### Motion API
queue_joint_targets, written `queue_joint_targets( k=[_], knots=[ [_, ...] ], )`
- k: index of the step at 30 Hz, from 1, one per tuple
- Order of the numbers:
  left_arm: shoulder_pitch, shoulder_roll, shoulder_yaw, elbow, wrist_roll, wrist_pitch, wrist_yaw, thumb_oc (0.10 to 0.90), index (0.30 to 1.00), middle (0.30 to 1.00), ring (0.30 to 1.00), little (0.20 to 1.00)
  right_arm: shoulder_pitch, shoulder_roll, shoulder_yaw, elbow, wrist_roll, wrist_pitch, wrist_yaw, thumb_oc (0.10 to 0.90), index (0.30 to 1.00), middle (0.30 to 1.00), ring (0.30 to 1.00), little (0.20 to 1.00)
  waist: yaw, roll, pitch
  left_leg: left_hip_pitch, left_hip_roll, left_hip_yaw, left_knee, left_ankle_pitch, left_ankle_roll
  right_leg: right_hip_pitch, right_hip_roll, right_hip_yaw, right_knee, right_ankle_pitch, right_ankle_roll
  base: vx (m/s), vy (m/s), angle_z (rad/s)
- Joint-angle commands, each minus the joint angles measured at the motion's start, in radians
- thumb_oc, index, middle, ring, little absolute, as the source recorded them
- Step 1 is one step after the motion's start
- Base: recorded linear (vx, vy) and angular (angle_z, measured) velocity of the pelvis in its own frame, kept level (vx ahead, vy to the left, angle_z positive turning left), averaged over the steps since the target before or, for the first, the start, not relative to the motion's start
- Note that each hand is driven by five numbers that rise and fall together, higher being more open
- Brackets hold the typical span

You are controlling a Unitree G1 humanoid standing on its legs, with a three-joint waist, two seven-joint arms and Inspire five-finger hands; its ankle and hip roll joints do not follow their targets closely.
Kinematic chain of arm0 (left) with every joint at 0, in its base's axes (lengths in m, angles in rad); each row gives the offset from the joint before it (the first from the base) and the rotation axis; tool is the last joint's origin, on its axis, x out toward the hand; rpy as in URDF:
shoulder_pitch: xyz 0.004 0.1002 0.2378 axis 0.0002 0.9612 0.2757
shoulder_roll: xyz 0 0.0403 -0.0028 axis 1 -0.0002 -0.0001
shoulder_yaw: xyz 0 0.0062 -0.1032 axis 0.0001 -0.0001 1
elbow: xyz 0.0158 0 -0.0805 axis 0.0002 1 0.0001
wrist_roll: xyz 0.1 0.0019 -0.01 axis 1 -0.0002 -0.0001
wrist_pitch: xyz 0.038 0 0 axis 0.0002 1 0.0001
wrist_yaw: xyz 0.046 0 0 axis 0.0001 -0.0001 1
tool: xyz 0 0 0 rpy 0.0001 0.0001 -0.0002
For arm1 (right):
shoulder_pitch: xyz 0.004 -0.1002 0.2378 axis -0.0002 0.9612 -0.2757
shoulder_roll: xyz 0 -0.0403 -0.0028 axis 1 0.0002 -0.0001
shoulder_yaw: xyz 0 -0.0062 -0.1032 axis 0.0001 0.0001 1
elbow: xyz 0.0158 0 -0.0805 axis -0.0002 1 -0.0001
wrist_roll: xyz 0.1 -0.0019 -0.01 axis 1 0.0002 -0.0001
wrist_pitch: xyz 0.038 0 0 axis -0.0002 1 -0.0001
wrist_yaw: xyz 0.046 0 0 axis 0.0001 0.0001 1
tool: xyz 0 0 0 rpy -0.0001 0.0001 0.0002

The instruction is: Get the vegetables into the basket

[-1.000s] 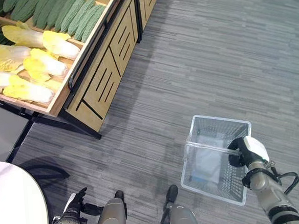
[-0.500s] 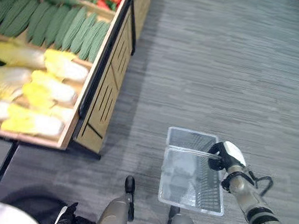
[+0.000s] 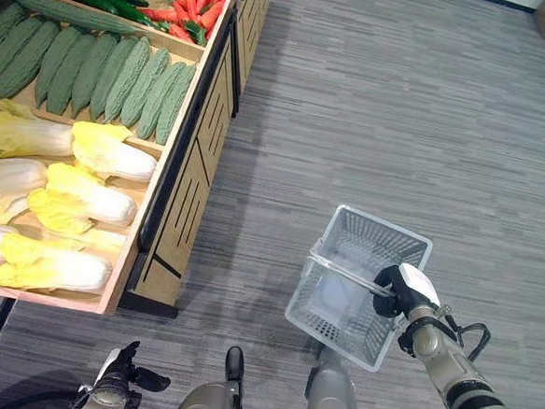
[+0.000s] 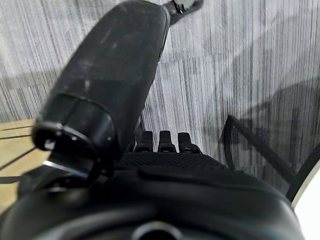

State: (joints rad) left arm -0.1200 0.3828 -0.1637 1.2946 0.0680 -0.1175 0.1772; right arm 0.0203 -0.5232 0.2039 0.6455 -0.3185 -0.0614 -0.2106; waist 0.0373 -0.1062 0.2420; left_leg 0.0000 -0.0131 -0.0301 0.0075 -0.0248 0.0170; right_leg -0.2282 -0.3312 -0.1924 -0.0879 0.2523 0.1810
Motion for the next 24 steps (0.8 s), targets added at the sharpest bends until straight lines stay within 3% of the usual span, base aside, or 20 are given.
queue_joint_targets(
  k=[1, 2, 3, 5, 6, 7, 8, 10, 12, 13, 15, 16, 17, 21, 24],
  knots=[
    [0.044, 0.015, 0.033, 0.001, -0.003, -0.018, 0.022, 0.900, 1.000, 1.000, 1.000, 1.000, -0.083, -0.126, -0.078, -0.081, -0.001, -0.046, -0.054, 0.400, 0.300, 0.300, 0.300, 0.300, 0.029, -0.002, -0.038, 0.039, 0.140, -0.054, 0.063, -0.078, -0.123, -0.004, 0.025, 0.014, 0.096, -0.004, 0.067, 0.46, -0.390, 0.91],
    [0.044, 0.015, 0.033, 0.001, -0.002, -0.018, 0.022, 0.900, 1.000, 1.000, 1.000, 1.000, -0.083, -0.127, -0.078, -0.081, -0.001, -0.046, -0.054, 0.400, 0.300, 0.300, 0.300, 0.300, 0.028, -0.002, -0.038, 0.039, 0.140, -0.054, 0.063, -0.078, -0.124, -0.003, 0.025, 0.014, 0.096, -0.004, 0.067, 0.45, -0.456, 0.70],
    [0.071, 0.002, 0.050, 0.017, -0.012, -0.014, 0.018, 0.900, 1.000, 1.000, 1.000, 1.000, -0.089, -0.140, -0.067, -0.065, 0.002, -0.050, -0.043, 0.400, 0.300, 0.300, 0.300, 0.300, 0.039, 0.012, -0.054, 0.050, 0.185, -0.082, 0.075, -0.026, -0.145, 0.009, 0.066, -0.021, 0.125, -0.041, 0.042, 0.31, -0.375, 0.20],
    [0.084, -0.009, 0.064, 0.028, -0.029, -0.010, 0.016, 0.900, 1.000, 1.000, 1.000, 1.000, -0.090, -0.157, -0.062, -0.065, 0.012, -0.057, -0.048, 0.400, 0.300, 0.300, 0.300, 0.300, 0.049, 0.017, -0.051, 0.027, 0.214, -0.100, 0.106, 0.052, -0.169, 0.024, 0.094, -0.057, 0.138, -0.070, 0.018, 0.27, -0.358, 0.01],
    [0.084, -0.010, 0.064, 0.028, -0.029, -0.010, 0.016, 0.900, 1.000, 1.000, 1.000, 1.000, -0.090, -0.157, -0.062, -0.064, 0.013, -0.057, -0.048, 0.400, 0.300, 0.300, 0.300, 0.300, 0.046, 0.019, -0.052, 0.026, 0.216, -0.104, 0.106, 0.053, -0.170, 0.025, 0.095, -0.061, 0.138, -0.071, 0.017, 0.14, -0.226, 0.36],
    [0.082, -0.015, 0.063, 0.025, -0.034, -0.010, 0.019, 0.900, 1.000, 1.000, 1.000, 1.000, -0.095, -0.168, -0.062, -0.060, 0.019, -0.058, -0.055, 0.400, 0.300, 0.300, 0.300, 0.300, 0.050, 0.021, -0.047, 0.011, 0.227, -0.108, 0.121, 0.089, -0.177, 0.033, 0.102, -0.081, 0.141, -0.082, 0.010, 0.15, -0.307, 0.51],
    [0.074, -0.023, 0.056, 0.019, -0.034, -0.010, 0.023, 0.900, 1.000, 1.000, 1.000, 1.000, -0.099, -0.181, -0.070, -0.054, 0.033, -0.060, -0.065, 0.400, 0.300, 0.300, 0.300, 0.300, 0.053, 0.018, -0.037, -0.028, 0.236, -0.079, 0.168, 0.140, -0.180, 0.059, 0.110, -0.114, 0.133, -0.100, -0.009, 0.21, -0.420, 0.44],
    [0.069, -0.032, 0.048, 0.001, -0.033, -0.003, 0.023, 0.900, 1.000, 1.000, 1.000, 1.000, -0.085, -0.196, -0.086, -0.061, 0.039, -0.057, -0.072, 0.400, 0.300, 0.300, 0.300, 0.300, 0.046, 0.021, -0.033, -0.065, 0.269, 0.026, 0.216, 0.185, -0.173, 0.097, 0.126, -0.163, 0.124, -0.134, -0.033, 0.17, -0.346, 0.61],
    [0.053, -0.037, 0.034, -0.005, -0.030, -0.001, 0.023, 0.900, 1.000, 1.000, 1.000, 1.000, -0.079, -0.197, -0.096, -0.044, 0.046, -0.050, -0.085, 0.400, 0.300, 0.300, 0.300, 0.300, 0.045, 0.020, -0.029, -0.113, 0.285, 0.118, 0.226, 0.197, -0.169, 0.136, 0.138, -0.206, 0.100, -0.154, -0.041, 0.10, -0.282, 0.73],
    [0.045, -0.040, 0.026, -0.011, -0.021, 0.002, 0.023, 0.900, 1.000, 1.000, 1.000, 1.000, -0.066, -0.199, -0.110, -0.059, 0.050, -0.047, -0.086, 0.400, 0.300, 0.300, 0.300, 0.300, 0.040, 0.026, -0.028, -0.142, 0.287, 0.183, 0.208, 0.186, -0.165, 0.155, 0.145, -0.229, 0.088, -0.164, -0.042, 0.06, -0.198, 0.53],
    [0.040, -0.041, 0.020, -0.016, -0.015, 0.004, 0.023, 0.900, 1.000, 1.000, 1.000, 1.000, -0.060, -0.197, -0.116, -0.058, 0.051, -0.046, -0.089, 0.400, 0.300, 0.300, 0.300, 0.300, 0.040, 0.027, -0.028, -0.157, 0.276, 0.210, 0.199, 0.177, -0.164, 0.163, 0.150, -0.243, 0.079, -0.165, -0.042, 0.07, -0.126, 0.84],
    [0.039, -0.043, 0.016, -0.017, 0.003, 0.008, 0.025, 0.900, 1.000, 1.000, 1.000, 1.000, -0.035, -0.190, -0.131, -0.076, 0.045, -0.043, -0.091, 0.400, 0.300, 0.300, 0.300, 0.300, 0.030, 0.035, -0.037, -0.179, 0.256, 0.288, 0.129, 0.175, -0.163, 0.174, 0.156, -0.276, 0.065, -0.173, -0.040, 0.16, -0.149, 0.75],
    [0.039, -0.045, 0.014, -0.015, 0.009, 0.009, 0.026, 0.900, 1.000, 1.000, 1.000, 1.000, -0.031, -0.187, -0.133, -0.067, 0.043, -0.041, -0.093, 0.400, 0.300, 0.300, 0.300, 0.300, 0.029, 0.038, -0.042, -0.181, 0.248, 0.304, 0.100, 0.159, -0.172, 0.187, 0.164, -0.278, 0.058, -0.186, -0.030, 0.16, -0.105, 0.41],
    [0.041, -0.045, 0.014, 0.001, 0.039, 0.016, 0.026, 0.900, 1.000, 1.000, 1.000, 1.000, -0.019, -0.169, -0.133, -0.068, 0.033, -0.039, -0.096, 0.400, 0.300, 0.300, 0.300, 0.300, 0.034, 0.042, -0.053, -0.206, 0.199, 0.329, -0.019, 0.203, -0.163, 0.208, 0.175, -0.302, 0.052, -0.201, -0.022, 0.17, -0.012, 0.41],
    [0.042, -0.033, 0.014, 0.015, 0.047, 0.015, 0.024, 0.900, 1.000, 1.000, 1.000, 1.000, -0.031, -0.166, -0.121, -0.056, 0.027, -0.044, -0.096, 0.400, 0.300, 0.300, 0.300, 0.300, 0.055, 0.030, -0.040, -0.229, 0.204, 0.288, -0.039, 0.235, -0.171, 0.224, 0.182, -0.296, 0.077, -0.225, -0.026, 0.11, 0.044, 0.01]
  ],
)
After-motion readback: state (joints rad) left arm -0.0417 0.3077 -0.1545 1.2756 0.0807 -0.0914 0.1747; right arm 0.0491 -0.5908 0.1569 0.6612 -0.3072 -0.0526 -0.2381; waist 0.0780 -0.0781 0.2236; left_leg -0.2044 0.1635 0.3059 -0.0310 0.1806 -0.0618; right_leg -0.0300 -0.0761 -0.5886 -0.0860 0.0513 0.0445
